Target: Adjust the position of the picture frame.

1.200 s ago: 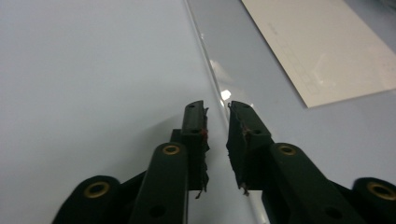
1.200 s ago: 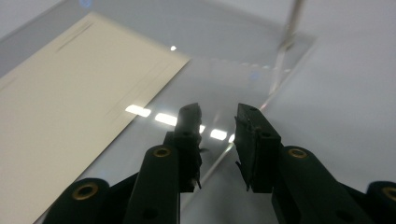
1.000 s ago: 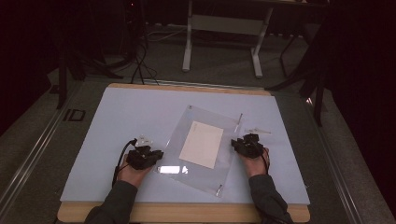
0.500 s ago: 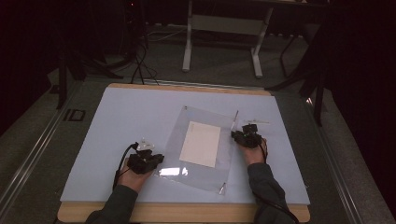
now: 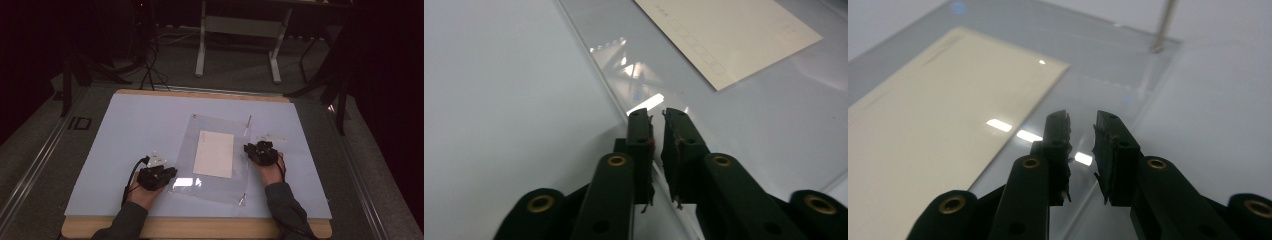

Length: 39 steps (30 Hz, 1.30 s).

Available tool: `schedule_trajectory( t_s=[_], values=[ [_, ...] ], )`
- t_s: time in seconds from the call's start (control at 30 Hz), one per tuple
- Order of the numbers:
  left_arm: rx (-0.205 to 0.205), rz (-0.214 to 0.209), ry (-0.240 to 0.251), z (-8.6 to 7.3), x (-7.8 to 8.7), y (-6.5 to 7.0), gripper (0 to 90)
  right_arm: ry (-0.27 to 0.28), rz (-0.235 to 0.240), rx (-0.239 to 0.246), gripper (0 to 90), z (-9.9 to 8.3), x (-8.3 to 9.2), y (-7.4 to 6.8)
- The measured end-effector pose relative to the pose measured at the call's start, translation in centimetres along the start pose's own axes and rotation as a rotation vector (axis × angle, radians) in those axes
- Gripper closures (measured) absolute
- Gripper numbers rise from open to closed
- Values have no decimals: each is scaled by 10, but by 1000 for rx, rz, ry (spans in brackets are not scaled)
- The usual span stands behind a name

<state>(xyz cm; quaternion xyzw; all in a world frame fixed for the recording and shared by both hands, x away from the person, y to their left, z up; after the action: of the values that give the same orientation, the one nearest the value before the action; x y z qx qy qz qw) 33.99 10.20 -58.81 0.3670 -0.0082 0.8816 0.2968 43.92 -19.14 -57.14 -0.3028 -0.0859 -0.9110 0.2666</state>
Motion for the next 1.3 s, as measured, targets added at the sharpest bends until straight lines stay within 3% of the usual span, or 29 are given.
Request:
schedule_trajectory(
  t_s=[0.07,0.37,0.57,0.77,0.93,1.03,1.1,1.13,1.17,1.2,1.3],
  values=[
    [-1,9,6,1,-1,0,798,4,20,38,766,-7,10,-9],
    [-15,53,42,7,-2,-5,742,4,54,118,760,-32,39,-32],
    [-19,70,73,10,2,-7,708,24,112,183,731,-44,65,-55],
    [-30,71,73,11,0,-3,696,73,161,169,722,-49,92,-64],
    [-28,71,74,11,-1,-4,688,120,204,147,693,-45,102,-69],
    [-21,74,75,10,0,-7,683,179,283,148,625,-38,115,-85],
    [-18,73,76,10,0,-7,682,188,301,162,604,-38,119,-89],
    [-19,76,75,10,0,-7,681,199,337,185,582,-40,124,-99],
    [-19,76,75,10,0,-7,681,199,337,185,582,-40,124,-99],
    [-20,74,75,10,0,-7,680,183,347,220,607,-45,125,-107],
    [-22,74,72,10,-1,-7,679,121,309,265,686,-57,118,-108]
  ],
)
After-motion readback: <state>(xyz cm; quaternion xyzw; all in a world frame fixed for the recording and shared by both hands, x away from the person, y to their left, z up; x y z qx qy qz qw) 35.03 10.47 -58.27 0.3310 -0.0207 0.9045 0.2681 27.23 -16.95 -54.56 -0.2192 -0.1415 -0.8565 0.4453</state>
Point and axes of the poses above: each handheld gripper's, and its own axes: x roughly backward along the jaws, z roughly out of its top, y roughly to its right, the point moved 8 cm from there along -x, roughly forward along the jaws, and after that the axes turned 6 degrees about x, right-handed, at the moved point
